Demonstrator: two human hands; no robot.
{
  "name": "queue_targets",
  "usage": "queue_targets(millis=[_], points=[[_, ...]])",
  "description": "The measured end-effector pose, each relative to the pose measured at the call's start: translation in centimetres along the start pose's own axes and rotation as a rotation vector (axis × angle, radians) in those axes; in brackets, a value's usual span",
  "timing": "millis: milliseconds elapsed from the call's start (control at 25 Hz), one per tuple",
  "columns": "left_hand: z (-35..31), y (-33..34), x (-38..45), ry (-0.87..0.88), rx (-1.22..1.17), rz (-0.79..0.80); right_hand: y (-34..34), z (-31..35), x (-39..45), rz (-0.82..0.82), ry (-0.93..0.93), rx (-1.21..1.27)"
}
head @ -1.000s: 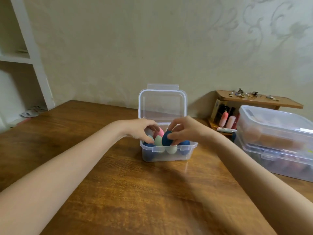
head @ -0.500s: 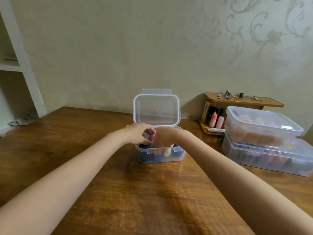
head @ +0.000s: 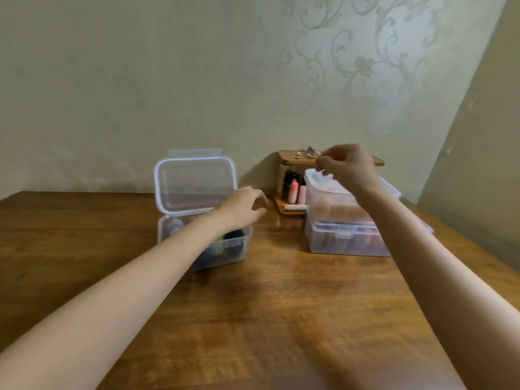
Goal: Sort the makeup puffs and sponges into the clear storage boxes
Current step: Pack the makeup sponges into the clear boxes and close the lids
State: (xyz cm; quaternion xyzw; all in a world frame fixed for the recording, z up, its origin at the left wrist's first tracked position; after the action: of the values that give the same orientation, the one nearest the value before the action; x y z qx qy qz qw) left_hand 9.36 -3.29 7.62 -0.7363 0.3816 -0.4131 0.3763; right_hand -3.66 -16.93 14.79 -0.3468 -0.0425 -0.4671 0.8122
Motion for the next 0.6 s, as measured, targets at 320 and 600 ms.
queue_targets(millis=[320, 600], points=[[-5.9, 6.4, 4.6, -0.164, -0.183, 0.023, -6.9, -9.3, -0.7, -0.333, 0.112, -0.094], [-6.6, 10.7, 6.4, -0.252, -0.716, 0.088, -4.0, -4.0, -1.9, -0.26, -0.344, -0.206]])
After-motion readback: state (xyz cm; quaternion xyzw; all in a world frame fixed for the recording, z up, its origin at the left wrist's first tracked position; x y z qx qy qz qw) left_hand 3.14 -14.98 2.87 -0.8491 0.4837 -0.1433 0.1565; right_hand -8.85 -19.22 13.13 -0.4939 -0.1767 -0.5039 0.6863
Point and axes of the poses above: each hand's wrist, its own x-axis towards the middle knuckle, its own y-axis out of the palm, z = x × y, the point moved 4 cm from there along x, towards the middle knuckle, and after that the axes turned 8 degrees about y, right-handed, at the moved point
